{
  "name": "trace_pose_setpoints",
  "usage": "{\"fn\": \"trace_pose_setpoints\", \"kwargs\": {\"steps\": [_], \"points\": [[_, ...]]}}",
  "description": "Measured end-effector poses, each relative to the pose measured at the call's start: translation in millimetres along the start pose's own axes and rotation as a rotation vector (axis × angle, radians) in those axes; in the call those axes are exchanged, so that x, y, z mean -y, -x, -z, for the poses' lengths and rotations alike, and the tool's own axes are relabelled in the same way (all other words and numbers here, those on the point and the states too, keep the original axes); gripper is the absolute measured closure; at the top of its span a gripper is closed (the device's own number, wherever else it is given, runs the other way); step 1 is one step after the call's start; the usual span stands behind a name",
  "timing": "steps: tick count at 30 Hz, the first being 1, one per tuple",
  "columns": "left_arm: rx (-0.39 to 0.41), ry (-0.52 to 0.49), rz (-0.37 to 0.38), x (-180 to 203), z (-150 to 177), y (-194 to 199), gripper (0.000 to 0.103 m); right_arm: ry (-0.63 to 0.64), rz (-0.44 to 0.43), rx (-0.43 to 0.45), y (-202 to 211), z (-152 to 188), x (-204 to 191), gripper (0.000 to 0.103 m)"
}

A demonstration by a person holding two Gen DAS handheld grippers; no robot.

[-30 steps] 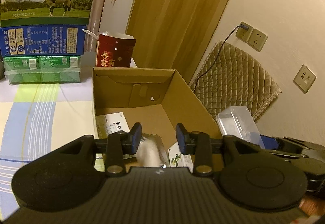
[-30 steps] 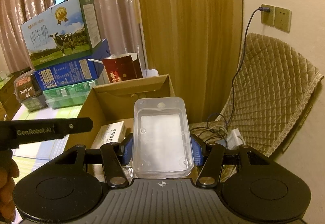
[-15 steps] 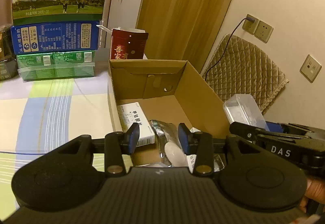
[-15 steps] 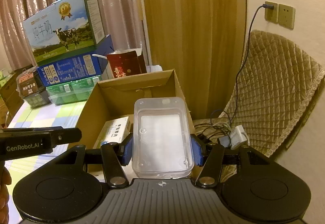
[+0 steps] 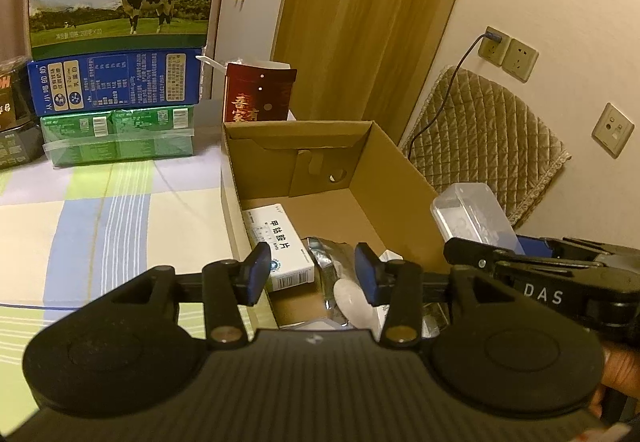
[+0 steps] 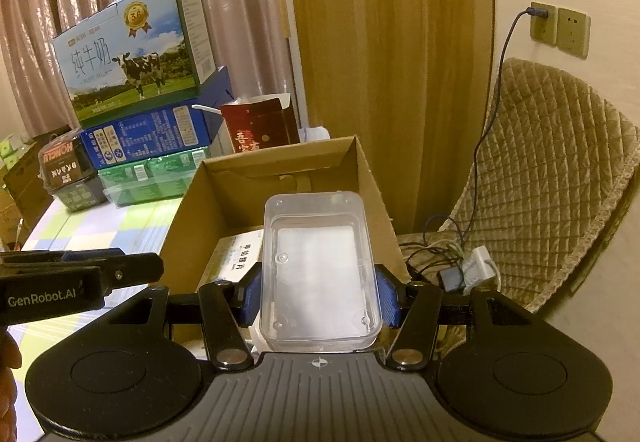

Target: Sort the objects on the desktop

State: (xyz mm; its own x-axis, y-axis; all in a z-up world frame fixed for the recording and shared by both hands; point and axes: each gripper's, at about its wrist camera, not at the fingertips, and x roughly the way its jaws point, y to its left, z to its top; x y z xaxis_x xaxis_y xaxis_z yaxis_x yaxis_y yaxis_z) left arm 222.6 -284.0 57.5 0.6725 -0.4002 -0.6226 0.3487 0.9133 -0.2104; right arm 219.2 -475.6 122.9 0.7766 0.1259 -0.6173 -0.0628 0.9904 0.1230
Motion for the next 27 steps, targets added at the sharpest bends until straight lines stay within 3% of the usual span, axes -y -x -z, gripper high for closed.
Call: {"fn": "trace_pose_setpoints", "kwargs": {"steps": [7,10,15,19,24,27], "points": [[-0.001,0.015,-0.014,-7,2,2,0.059,-0.04,-0.051,-0.008,-9,-5,2,0.049],[0.001,0.015,-0.018,-8,3,3,0.053,-0.071,-0.061,0.001,-10,-4,5,0.029],[-0.01,0.016,-0.027,-10,5,4,0.052,-0.083,-0.048,-0.017,-7,4,11,0.028],[-0.013,0.011,-0.042,-11,10,8,0.04,-0.106,-0.032,-0.028,-1,12,19,0.027],[-0.015,0.012,-0.058,-10,15,16,0.034,-0.13,-0.031,-0.029,11,21,24,0.027],[-0.008,0.004,-0.077,-7,18,24,0.019,-0.136,-0.036,-0.024,22,24,23,0.025]]}}
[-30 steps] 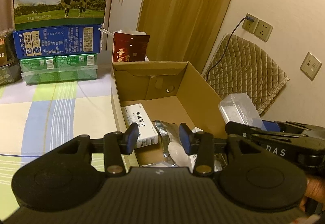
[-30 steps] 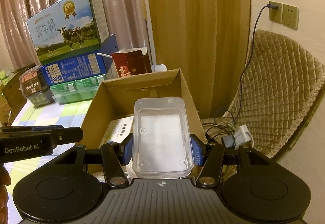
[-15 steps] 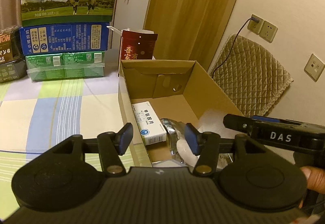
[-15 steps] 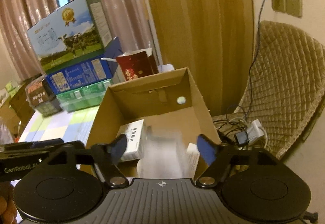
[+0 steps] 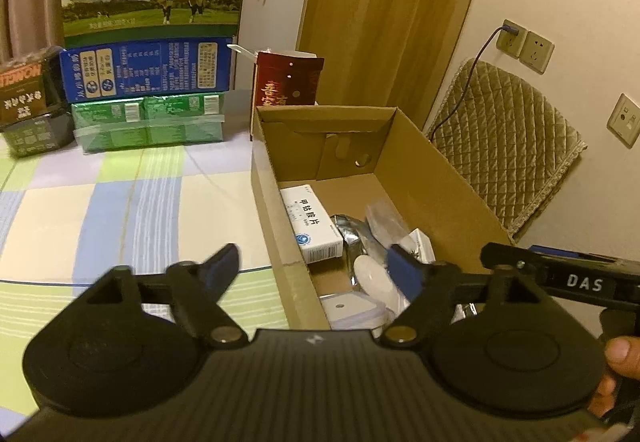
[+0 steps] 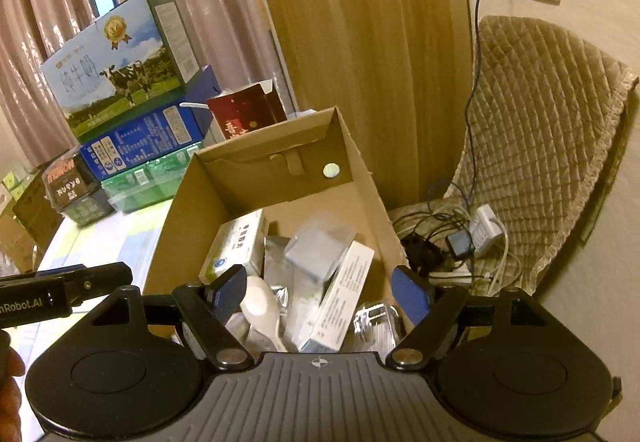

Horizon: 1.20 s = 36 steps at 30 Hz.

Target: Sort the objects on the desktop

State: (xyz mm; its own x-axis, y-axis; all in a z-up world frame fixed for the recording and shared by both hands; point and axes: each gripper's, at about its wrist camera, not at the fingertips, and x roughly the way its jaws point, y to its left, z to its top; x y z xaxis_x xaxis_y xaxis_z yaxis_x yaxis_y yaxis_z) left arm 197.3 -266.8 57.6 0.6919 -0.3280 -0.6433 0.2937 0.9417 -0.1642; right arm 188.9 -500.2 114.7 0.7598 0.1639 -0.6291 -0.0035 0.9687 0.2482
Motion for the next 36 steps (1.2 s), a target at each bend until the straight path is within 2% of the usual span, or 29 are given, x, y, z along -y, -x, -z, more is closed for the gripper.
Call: {"fn": "trace_pose_setpoints", "kwargs": {"steps": [8,14,22,28,36], "points": [[0.037,-0.015,-0.022,9,6,28,0.001,0.027,-0.01,0.018,31,5,-10,0.015],[0.081,-0.005,-0.022,18,16,56,0.001,0.056,-0.009,0.029,62,14,-19,0.002],[0.093,0.009,-0.069,26,32,87,0.001,0.075,0.013,0.046,100,33,-30,0.002],[0.069,0.045,-0.053,21,46,112,0.001,0.102,0.03,0.048,120,47,-39,0.002],[0.077,0.012,-0.126,22,56,143,0.001,0.115,0.026,0.051,135,62,-53,0.002]]}}
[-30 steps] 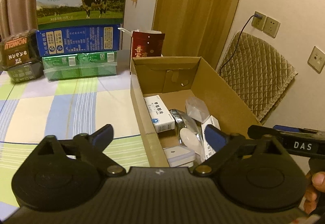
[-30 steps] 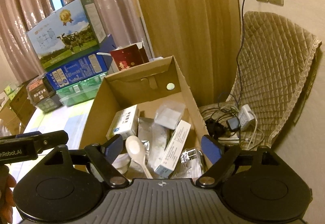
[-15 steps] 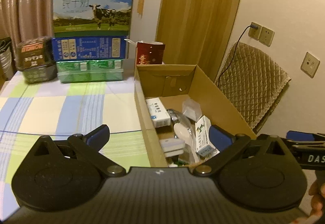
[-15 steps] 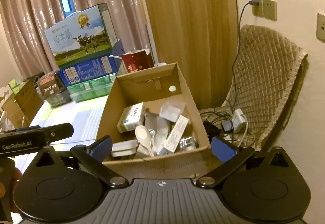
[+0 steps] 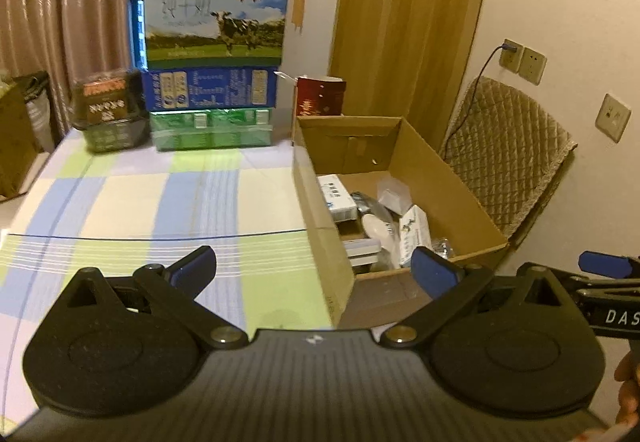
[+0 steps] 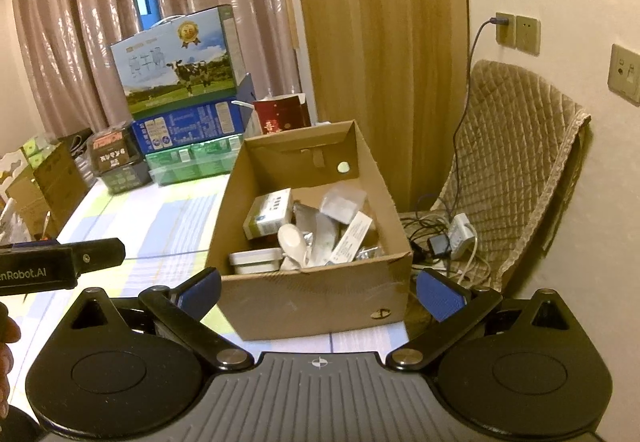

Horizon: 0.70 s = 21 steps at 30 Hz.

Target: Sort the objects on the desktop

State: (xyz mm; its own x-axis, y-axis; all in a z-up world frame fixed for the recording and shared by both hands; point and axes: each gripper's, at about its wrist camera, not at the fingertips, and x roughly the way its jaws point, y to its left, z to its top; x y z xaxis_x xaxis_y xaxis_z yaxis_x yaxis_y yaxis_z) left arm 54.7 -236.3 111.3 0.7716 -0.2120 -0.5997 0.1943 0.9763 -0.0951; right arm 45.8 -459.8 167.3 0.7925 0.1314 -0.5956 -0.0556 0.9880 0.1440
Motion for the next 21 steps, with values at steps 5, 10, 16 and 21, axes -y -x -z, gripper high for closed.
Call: {"fn": "trace_pose_setpoints", "kwargs": {"steps": [5,10,16,21], "points": [[-0.002,0.014,0.004,-4,3,12,0.001,0.016,0.005,-0.003,8,2,-7,0.002],[-0.019,0.031,0.002,-7,5,17,0.001,0.07,0.036,0.0,12,7,-14,0.002],[-0.024,0.034,-0.001,-8,8,18,0.001,0.061,0.034,-0.003,16,8,-13,0.002],[-0.022,0.033,-0.016,-7,12,17,0.001,0.061,0.029,0.0,18,7,-13,0.002]]}}
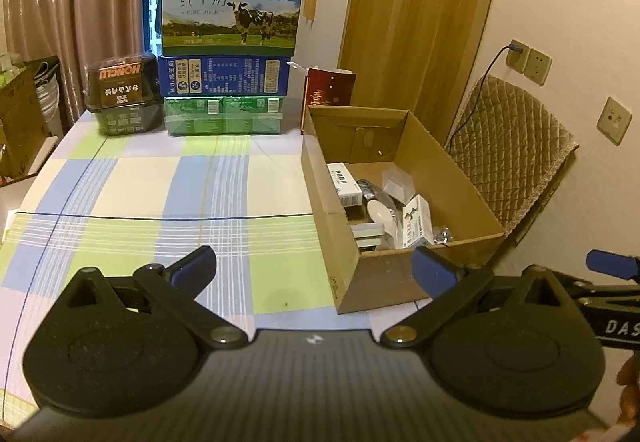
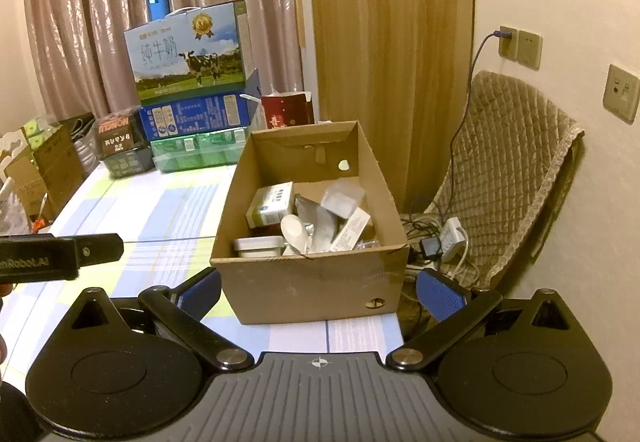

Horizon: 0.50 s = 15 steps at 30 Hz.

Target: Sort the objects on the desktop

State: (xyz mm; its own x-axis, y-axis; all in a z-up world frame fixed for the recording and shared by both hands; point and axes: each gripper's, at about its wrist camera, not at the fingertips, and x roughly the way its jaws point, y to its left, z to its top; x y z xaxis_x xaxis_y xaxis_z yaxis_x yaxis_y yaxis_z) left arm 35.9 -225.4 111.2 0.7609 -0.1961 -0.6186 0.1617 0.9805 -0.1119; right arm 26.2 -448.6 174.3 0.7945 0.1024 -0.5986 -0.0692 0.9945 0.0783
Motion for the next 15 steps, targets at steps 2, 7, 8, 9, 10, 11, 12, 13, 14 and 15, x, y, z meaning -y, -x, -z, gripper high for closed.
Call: {"fn": "trace_pose_setpoints", "kwargs": {"steps": [2,7,8,9,10,11,12,13,14,15], "points": [[0.002,-0.004,-0.007,1.2,0.3,0.0,0.001,0.001,0.0,0.001,0.1,-0.5,0.2,0.002],[0.019,-0.022,-0.023,3.4,-0.3,0.6,0.001,0.011,-0.006,0.0,0.6,-0.8,-1.9,0.002],[0.018,-0.023,-0.024,3.9,-0.7,0.3,0.001,0.014,-0.004,0.001,0.6,-1.0,-2.4,0.002],[0.018,-0.021,-0.024,3.8,-0.8,0.2,0.001,0.017,-0.003,0.002,0.5,-0.9,-2.5,0.002],[0.018,-0.023,-0.024,3.7,-0.8,0.5,0.001,0.019,-0.002,0.004,0.7,-0.6,-2.8,0.002],[0.018,-0.026,-0.026,3.9,-0.7,0.5,0.001,0.021,-0.001,0.005,0.8,-0.9,-3.1,0.002],[0.019,-0.03,-0.028,4.0,-0.5,0.7,0.001,0.022,-0.001,0.006,1.0,-0.9,-3.3,0.002],[0.019,-0.032,-0.028,4.1,-0.4,0.7,0.001,0.023,-0.001,0.007,1.1,-1.0,-3.5,0.002],[0.017,-0.032,-0.026,4.0,-0.6,0.5,0.001,0.024,0.0,0.008,1.1,-1.3,-3.8,0.002],[0.017,-0.033,-0.026,4.1,-0.6,0.3,0.001,0.026,0.001,0.008,1.1,-1.7,-4.2,0.002]]}}
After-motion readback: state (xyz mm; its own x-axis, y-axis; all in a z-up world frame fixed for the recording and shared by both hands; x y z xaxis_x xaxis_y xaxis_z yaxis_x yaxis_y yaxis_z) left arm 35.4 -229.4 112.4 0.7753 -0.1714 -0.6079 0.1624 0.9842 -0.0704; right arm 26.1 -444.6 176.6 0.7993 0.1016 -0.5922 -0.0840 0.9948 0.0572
